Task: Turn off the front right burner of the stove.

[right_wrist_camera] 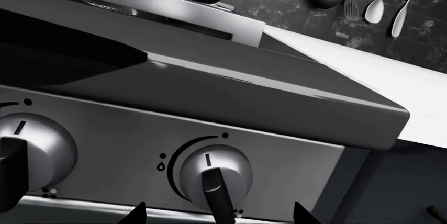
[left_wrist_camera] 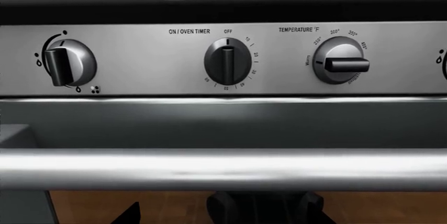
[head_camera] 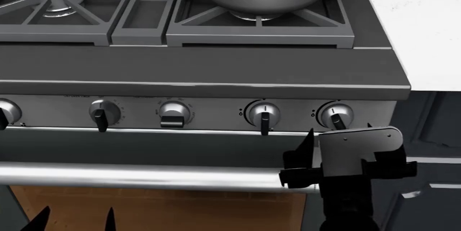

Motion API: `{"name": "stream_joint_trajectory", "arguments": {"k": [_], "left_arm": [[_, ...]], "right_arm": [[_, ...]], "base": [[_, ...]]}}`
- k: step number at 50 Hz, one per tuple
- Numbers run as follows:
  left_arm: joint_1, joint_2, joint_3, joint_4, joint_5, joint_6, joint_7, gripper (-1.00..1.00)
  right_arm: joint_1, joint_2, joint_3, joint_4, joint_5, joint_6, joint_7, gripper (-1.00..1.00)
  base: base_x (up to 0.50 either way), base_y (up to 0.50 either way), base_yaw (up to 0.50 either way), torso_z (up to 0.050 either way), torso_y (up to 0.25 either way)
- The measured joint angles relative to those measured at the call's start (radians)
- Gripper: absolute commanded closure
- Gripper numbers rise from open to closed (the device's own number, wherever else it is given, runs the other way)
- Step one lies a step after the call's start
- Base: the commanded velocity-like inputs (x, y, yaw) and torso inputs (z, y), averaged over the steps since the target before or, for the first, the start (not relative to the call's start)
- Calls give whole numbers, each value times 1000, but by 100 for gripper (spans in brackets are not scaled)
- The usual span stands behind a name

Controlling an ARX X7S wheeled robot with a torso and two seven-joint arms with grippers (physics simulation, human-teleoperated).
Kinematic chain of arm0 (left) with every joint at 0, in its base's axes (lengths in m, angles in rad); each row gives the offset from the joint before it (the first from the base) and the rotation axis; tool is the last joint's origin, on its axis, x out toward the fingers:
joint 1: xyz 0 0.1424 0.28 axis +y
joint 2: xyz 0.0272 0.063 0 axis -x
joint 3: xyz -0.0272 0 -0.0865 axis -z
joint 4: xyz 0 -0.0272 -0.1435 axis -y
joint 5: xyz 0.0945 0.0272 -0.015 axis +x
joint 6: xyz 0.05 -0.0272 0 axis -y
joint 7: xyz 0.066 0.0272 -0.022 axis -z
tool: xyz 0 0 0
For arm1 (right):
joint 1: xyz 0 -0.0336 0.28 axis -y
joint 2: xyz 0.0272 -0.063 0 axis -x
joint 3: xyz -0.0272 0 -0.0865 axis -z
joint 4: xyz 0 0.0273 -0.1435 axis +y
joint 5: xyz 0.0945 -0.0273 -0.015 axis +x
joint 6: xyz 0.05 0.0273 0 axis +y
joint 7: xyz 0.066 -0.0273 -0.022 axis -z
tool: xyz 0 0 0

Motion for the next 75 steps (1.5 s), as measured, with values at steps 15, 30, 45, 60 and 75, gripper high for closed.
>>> {"name": "stream_joint_trajectory", "arguments": {"k": [15, 30, 45, 60, 75], "left_arm": [[-2, -4, 2, -7, -8, 7, -3, -100], [-4, -7, 5, -12, -14, 11, -7, -100], [-7, -11, 10, -16, -19, 13, -11, -100], [-14, -12, 14, -27, -23, 16, -14, -100], [-17, -15, 19, -31, -28, 19, -17, -100]], "right_arm": [[43, -16, -13, 90, -6, -31, -4, -100], [75, -26, -21, 158, -7, -56, -6, -100], [95, -29, -24, 194, -4, -69, -8, 100], [113, -31, -25, 239, -10, -90, -4, 100], [112, -38, 9, 240, 46, -95, -28, 100]], "base": [[0, 0, 0, 0, 0], [0, 0, 0, 0, 0], [0, 0, 0, 0, 0], [0, 0, 0, 0, 0], [0, 0, 0, 0, 0]]}}
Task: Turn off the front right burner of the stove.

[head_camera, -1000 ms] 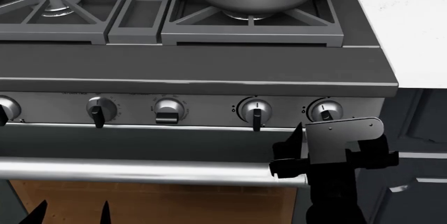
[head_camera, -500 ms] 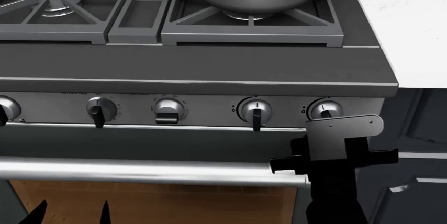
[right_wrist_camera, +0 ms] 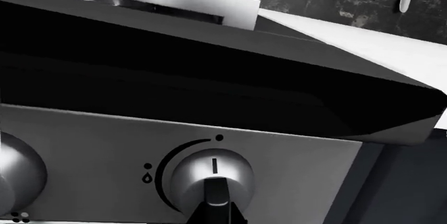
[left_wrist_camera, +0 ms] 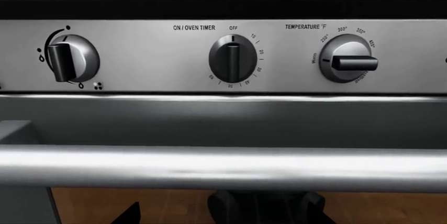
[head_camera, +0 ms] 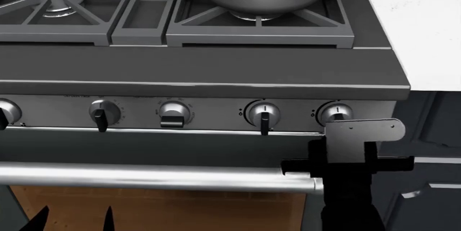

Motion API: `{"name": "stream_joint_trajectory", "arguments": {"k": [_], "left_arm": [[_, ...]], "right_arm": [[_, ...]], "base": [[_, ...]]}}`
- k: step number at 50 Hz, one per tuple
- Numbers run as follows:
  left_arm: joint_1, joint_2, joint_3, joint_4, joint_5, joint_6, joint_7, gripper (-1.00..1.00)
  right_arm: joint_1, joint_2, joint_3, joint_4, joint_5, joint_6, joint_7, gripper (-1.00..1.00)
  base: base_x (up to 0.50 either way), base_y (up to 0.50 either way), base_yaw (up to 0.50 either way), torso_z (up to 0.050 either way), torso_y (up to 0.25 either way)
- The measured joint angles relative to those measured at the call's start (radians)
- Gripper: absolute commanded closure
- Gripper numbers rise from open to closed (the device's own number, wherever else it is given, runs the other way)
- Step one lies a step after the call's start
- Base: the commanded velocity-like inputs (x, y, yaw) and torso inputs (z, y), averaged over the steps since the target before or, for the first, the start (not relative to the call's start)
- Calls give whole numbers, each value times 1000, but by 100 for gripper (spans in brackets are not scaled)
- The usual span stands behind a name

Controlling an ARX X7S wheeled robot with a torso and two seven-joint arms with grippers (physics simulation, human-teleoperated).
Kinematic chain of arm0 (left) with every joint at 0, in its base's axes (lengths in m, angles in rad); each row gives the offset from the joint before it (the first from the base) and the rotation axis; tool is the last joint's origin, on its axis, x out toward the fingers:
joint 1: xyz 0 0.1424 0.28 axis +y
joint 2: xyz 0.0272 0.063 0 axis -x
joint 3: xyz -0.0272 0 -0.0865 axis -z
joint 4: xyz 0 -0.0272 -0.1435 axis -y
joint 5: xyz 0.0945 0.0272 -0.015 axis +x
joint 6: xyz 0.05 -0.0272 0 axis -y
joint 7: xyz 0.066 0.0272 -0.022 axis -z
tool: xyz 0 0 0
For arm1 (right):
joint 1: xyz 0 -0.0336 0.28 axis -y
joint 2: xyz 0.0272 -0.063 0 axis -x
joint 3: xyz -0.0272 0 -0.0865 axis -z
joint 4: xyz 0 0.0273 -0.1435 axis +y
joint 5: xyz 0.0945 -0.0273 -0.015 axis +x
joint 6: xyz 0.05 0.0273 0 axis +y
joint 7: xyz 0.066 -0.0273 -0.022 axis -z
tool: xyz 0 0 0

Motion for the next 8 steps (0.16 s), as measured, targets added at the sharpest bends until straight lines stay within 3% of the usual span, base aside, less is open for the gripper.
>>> {"name": "stream_joint_trajectory", "arguments": {"k": [8], "left_arm": [[1, -2, 2, 0, -2, 1, -2, -100]], "right_arm": [[-12, -14, 90, -22, 140, 10, -59, 100]], "base": [[0, 0, 0, 0, 0]]}}
